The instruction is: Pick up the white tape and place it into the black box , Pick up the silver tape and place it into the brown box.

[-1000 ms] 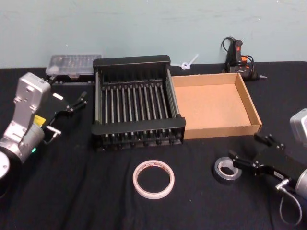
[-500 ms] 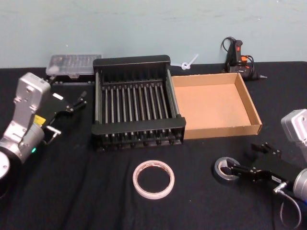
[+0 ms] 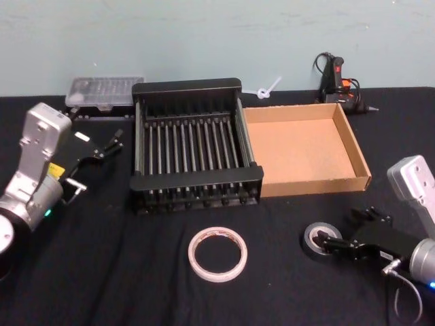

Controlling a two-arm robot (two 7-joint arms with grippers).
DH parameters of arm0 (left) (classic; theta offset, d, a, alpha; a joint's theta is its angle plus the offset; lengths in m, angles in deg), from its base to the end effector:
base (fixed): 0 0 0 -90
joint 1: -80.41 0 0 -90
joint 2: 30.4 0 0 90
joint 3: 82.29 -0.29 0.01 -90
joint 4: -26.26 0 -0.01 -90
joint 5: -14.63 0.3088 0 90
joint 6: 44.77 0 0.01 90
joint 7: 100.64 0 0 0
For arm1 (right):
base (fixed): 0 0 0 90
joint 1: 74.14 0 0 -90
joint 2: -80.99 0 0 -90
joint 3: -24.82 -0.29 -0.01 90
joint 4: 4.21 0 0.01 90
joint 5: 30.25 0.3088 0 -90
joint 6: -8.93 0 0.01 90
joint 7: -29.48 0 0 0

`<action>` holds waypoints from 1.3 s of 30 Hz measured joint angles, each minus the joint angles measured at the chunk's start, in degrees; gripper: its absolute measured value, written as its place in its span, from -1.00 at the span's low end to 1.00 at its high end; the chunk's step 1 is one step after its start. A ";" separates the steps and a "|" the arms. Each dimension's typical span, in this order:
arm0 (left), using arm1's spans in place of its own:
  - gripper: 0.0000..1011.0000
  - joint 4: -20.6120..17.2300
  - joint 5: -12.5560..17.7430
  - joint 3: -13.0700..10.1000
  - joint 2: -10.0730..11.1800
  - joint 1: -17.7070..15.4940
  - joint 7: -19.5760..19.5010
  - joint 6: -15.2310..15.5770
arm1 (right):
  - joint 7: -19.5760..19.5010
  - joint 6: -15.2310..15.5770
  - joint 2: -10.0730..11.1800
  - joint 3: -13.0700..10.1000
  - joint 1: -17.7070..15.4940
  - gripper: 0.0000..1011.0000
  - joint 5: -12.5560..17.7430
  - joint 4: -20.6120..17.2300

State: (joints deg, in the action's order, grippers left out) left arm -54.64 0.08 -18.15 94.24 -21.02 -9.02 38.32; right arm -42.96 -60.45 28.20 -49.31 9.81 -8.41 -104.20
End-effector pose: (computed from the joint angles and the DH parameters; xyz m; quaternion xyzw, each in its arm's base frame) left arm 0.3581 0.0827 -0.3023 0.1414 -0.1324 0.5799 0.7913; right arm 0.2846 -0.0780 -0.2836 -0.2419 0.0940 -0.4466 0.8562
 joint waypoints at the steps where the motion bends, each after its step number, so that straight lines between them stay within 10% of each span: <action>1: 0.98 0.00 0.00 0.00 0.00 0.00 0.00 0.00 | 0.06 0.07 -0.17 0.00 0.10 0.98 -0.13 0.11; 29: 0.98 0.00 0.00 0.00 0.00 0.00 0.00 0.00 | 1.48 1.67 -2.31 0.14 1.96 0.98 -2.47 1.88; 39: 0.98 0.00 0.00 0.00 0.00 0.00 0.00 0.00 | 1.46 1.58 -2.26 0.14 1.91 0.51 -2.38 1.82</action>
State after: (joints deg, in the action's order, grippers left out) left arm -54.64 0.08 -18.15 94.24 -21.02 -9.02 38.32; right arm -41.50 -58.87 25.94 -49.17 11.73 -10.79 -102.38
